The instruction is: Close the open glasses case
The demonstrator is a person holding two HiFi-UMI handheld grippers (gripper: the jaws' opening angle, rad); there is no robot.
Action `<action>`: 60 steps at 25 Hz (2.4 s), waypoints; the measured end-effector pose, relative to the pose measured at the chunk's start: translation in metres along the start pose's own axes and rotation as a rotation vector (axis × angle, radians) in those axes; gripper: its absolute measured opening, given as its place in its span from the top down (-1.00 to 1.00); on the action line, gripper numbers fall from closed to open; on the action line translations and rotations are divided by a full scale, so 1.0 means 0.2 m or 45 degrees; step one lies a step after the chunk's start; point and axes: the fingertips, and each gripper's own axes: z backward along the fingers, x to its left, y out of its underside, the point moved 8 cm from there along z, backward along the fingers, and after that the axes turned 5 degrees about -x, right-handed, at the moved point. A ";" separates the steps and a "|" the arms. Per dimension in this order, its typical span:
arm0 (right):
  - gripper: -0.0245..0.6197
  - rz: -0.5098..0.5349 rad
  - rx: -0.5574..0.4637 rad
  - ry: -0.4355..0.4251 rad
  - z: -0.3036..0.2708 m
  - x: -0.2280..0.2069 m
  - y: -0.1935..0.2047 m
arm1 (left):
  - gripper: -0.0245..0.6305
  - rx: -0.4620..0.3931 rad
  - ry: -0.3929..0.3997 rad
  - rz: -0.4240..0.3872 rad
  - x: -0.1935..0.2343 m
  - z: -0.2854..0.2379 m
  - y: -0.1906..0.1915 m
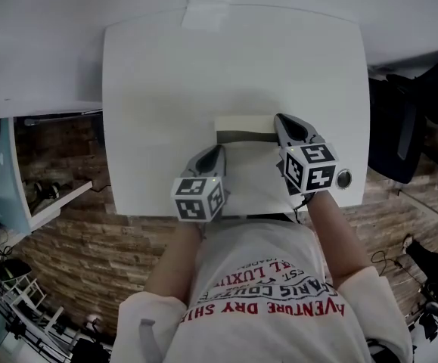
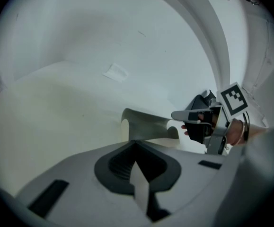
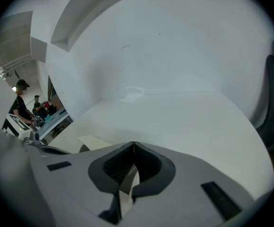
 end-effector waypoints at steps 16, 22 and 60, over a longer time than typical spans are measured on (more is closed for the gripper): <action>0.89 -0.002 -0.022 -0.017 0.07 0.05 0.10 | 0.91 -0.012 0.012 0.006 0.02 0.01 -0.01; 0.89 -0.072 -0.012 -0.017 0.08 0.05 0.15 | 0.91 0.058 -0.028 -0.026 -0.01 0.00 0.00; 0.89 0.281 -0.698 -0.077 0.74 0.31 -0.52 | 0.91 -0.769 0.091 -0.530 -0.59 0.68 -0.86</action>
